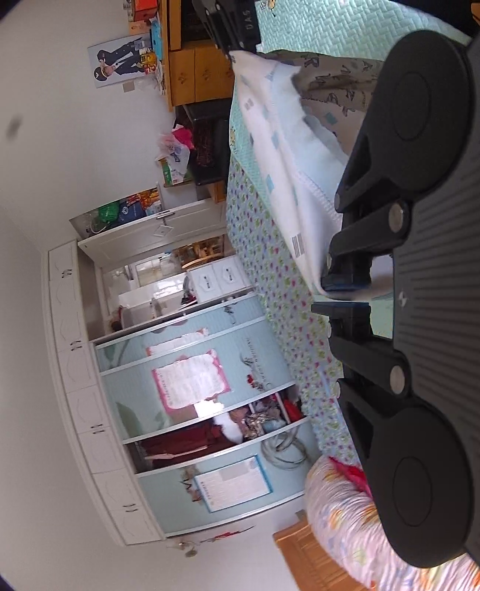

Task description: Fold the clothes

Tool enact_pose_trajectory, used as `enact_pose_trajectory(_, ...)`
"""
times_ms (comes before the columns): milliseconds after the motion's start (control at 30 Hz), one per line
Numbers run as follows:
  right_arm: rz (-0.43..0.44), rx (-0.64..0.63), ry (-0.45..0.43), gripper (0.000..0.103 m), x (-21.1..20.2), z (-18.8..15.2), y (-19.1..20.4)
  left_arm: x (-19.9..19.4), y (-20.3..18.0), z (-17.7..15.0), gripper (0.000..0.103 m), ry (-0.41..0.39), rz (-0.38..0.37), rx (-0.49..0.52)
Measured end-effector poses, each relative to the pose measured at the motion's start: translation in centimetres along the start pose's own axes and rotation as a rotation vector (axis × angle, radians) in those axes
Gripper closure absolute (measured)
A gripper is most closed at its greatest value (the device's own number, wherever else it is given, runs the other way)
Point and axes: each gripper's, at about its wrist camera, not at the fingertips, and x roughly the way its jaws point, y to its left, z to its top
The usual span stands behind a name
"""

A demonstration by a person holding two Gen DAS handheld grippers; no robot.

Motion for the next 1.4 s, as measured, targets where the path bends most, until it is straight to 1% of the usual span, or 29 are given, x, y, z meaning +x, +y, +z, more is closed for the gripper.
enact_pose_trajectory(33,-0.011,0.008,0.014,0.095,0.1,-0.4,0.0,0.0,-0.3,-0.2,0.096,0.001,-0.011,-0.009)
enact_pose_trajectory(133,-0.001,-0.012,0.008,0.095,0.0,0.0,0.3,0.6,-0.9,-0.4,0.096,0.009,-0.021,-0.002)
enact_pose_trajectory(233,-0.006,-0.015,0.009,0.095,0.7,0.7,0.2,2.3,-0.4,-0.1,0.096,0.019,-0.015,-0.013)
enact_pose_trajectory(267,-0.011,-0.005,0.010,0.095,0.8,1.0,-0.5,3.1,0.0,0.1,0.096,0.020,-0.011,-0.023)
enact_pose_trajectory(333,-0.013,0.017,0.031,0.095,3.2,1.8,-1.4,5.1,1.0,0.7,0.096,0.023,0.000,-0.041)
enact_pose_trajectory(400,-0.015,0.038,0.054,0.095,5.8,2.6,-2.5,7.6,1.7,1.0,0.096,0.035,0.024,-0.042)
enact_pose_trajectory(467,-0.023,0.060,0.089,0.095,9.8,2.7,-4.2,11.3,2.6,1.3,0.096,0.066,0.043,-0.058)
enact_pose_trajectory(500,-0.028,0.072,0.105,0.095,11.7,2.6,-5.0,13.7,2.9,1.3,0.096,0.087,0.054,-0.067)
enact_pose_trajectory(567,-0.041,0.090,0.139,0.094,16.2,2.8,-6.5,19.8,4.0,1.2,0.095,0.167,0.106,-0.092)
enact_pose_trajectory(600,-0.046,0.108,0.164,0.092,19.3,2.9,-7.5,23.0,4.6,1.1,0.090,0.212,0.136,-0.107)
enact_pose_trajectory(633,-0.051,0.126,0.189,0.088,22.5,3.0,-8.4,26.2,5.0,0.7,0.084,0.273,0.181,-0.111)
enact_pose_trajectory(667,-0.058,0.148,0.220,0.073,25.4,2.9,-9.3,29.2,5.4,-0.1,0.065,0.348,0.241,-0.107)
enact_pose_trajectory(700,-0.073,0.188,0.266,0.057,27.4,1.9,-10.2,31.4,5.7,-1.2,0.064,0.408,0.284,-0.115)
enact_pose_trajectory(733,-0.096,0.253,0.294,0.055,28.3,0.4,-11.2,33.1,6.1,-2.5,0.064,0.457,0.315,-0.132)
enact_pose_trajectory(767,-0.120,0.318,0.323,0.055,29.3,-1.0,-12.3,34.1,6.4,-3.9,0.064,0.478,0.318,-0.162)
enact_pose_trajectory(833,-0.161,0.436,0.374,0.055,30.6,-4.1,-14.1,33.5,6.8,-6.9,0.063,0.470,0.288,-0.232)
enact_pose_trajectory(967,-0.144,0.496,0.376,0.055,25.5,-12.2,-13.9,28.0,4.7,-12.0,0.063,0.445,0.196,-0.336)
enact_pose_trajectory(1000,-0.136,0.498,0.381,0.055,23.7,-13.9,-13.4,26.0,3.5,-13.2,0.063,0.450,0.154,-0.361)
enact_pose_trajectory(1067,-0.138,0.496,0.382,0.054,20.3,-16.3,-12.2,22.2,0.9,-15.1,0.061,0.454,0.084,-0.389)
enact_pose_trajectory(1167,-0.161,0.494,0.365,0.051,15.1,-19.0,-10.1,17.6,-3.1,-16.9,0.059,0.467,0.014,-0.396)
enact_pose_trajectory(1200,-0.175,0.504,0.355,0.047,13.9,-19.5,-9.6,16.6,-4.2,-17.5,0.058,0.477,-0.008,-0.406)
enact_pose_trajectory(1267,-0.198,0.571,0.342,0.042,11.4,-20.8,-8.7,15.1,-6.0,-18.7,0.057,0.506,-0.051,-0.442)
enact_pose_trajectory(1333,-0.190,0.651,0.331,0.041,9.8,-21.7,-8.3,14.4,-6.9,-19.9,0.057,0.537,-0.068,-0.509)
enact_pose_trajectory(1400,-0.172,0.689,0.345,0.040,9.6,-22.2,-8.1,14.2,-7.0,-20.7,0.057,0.550,-0.081,-0.586)
